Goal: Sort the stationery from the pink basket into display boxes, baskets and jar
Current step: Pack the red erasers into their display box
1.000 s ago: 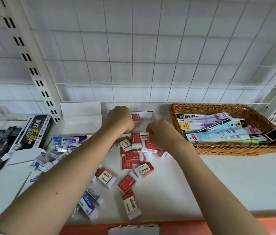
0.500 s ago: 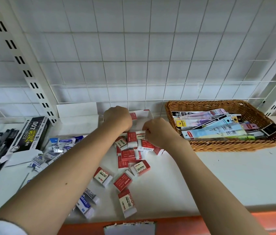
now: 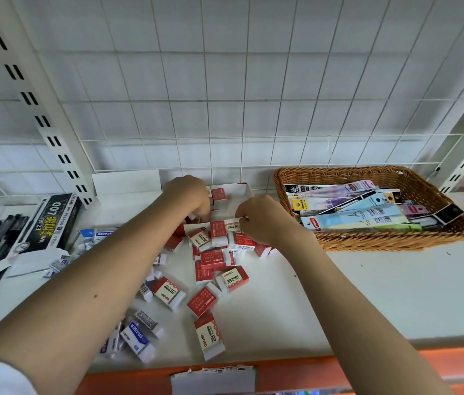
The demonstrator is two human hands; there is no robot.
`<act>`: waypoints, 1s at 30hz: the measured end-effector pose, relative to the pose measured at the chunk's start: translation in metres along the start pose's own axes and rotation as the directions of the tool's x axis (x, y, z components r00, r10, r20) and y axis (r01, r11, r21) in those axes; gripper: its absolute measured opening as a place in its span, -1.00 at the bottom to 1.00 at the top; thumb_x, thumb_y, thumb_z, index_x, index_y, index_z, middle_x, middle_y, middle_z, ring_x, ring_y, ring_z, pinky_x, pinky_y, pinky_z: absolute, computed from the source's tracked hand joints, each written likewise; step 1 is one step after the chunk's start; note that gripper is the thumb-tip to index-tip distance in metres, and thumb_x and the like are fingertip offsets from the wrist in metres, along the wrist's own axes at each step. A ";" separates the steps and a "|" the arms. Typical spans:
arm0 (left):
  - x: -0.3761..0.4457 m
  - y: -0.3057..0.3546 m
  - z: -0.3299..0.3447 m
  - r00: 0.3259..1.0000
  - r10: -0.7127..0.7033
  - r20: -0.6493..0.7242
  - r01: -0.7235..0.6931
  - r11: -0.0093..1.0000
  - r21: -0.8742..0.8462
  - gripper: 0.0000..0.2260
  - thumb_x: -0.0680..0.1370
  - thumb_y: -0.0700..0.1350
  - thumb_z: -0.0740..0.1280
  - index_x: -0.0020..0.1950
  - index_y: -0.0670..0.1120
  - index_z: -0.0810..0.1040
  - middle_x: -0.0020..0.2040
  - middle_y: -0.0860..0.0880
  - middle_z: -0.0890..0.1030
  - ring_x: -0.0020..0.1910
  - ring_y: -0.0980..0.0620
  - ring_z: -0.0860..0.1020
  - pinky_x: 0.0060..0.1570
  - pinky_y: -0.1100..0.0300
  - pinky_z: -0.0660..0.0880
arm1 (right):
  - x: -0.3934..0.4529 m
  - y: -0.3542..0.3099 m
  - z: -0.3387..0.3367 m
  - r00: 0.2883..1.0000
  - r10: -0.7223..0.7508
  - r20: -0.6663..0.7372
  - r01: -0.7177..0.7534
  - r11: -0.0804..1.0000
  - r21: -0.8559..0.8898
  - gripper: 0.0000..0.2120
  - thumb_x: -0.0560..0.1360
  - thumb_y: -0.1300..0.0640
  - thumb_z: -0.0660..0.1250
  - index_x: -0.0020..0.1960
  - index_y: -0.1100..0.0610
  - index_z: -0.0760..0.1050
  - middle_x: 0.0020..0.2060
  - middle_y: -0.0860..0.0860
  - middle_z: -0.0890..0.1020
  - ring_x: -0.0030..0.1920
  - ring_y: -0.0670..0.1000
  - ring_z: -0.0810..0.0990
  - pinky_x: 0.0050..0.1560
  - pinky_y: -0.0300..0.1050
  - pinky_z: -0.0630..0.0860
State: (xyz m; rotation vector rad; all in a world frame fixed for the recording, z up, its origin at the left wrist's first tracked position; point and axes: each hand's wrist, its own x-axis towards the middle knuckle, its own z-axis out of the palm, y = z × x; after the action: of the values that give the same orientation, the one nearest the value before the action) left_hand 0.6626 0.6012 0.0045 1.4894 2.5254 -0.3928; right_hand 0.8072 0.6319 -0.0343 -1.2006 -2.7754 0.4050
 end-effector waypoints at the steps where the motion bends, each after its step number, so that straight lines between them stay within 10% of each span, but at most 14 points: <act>1: 0.001 -0.001 -0.001 1.000 0.001 0.008 -0.001 1.000 -0.005 -0.58 0.47 0.01 0.39 0.23 -0.19 0.47 -0.10 -0.07 0.48 -0.22 0.01 0.50 -0.13 0.17 0.46 | 0.000 0.000 0.000 1.000 0.002 0.000 -0.002 1.000 0.010 -0.66 0.52 0.24 0.14 0.21 0.10 0.54 0.15 0.05 0.59 0.02 0.06 0.57 -0.20 -0.23 0.46; 13: -0.001 -0.035 -0.003 0.967 0.246 -0.064 -0.254 0.948 -0.192 -0.60 0.40 0.20 0.41 -0.35 -0.09 0.39 -0.36 -0.01 0.44 -0.38 0.06 0.42 -0.39 0.22 0.29 | -0.002 0.000 -0.002 1.000 -0.013 0.013 0.013 1.000 0.000 -0.66 0.55 0.22 0.13 0.26 0.10 0.50 0.19 0.06 0.57 0.03 0.06 0.58 -0.21 -0.26 0.46; 24: 0.000 -0.029 0.015 0.886 0.411 -0.215 -0.448 0.878 -0.166 -0.76 0.45 0.05 0.41 -0.33 -0.01 0.45 -0.28 -0.01 0.53 -0.27 0.02 0.51 -0.29 0.20 0.41 | -0.002 0.001 -0.001 1.000 -0.030 0.007 0.030 0.999 -0.042 -0.69 0.54 0.21 0.12 0.19 0.13 0.55 0.13 0.08 0.60 0.03 0.10 0.58 -0.16 -0.19 0.51; 30: 0.007 -0.023 0.008 0.865 0.501 -0.024 -0.502 0.865 -0.015 -0.78 0.50 -0.03 0.32 -0.31 0.04 0.36 -0.24 0.00 0.47 -0.24 0.01 0.47 -0.32 0.19 0.33 | -0.001 0.001 -0.001 1.000 -0.019 -0.008 0.019 0.999 -0.042 -0.70 0.54 0.20 0.12 0.15 0.12 0.57 0.10 0.09 0.61 0.02 0.10 0.59 -0.08 -0.11 0.57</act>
State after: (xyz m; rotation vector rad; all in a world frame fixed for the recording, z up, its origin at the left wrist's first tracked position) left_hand 0.6395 0.5942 -0.0018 2.0612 2.0250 -0.2638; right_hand 0.8092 0.6322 -0.0340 -1.1808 -2.7997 0.3406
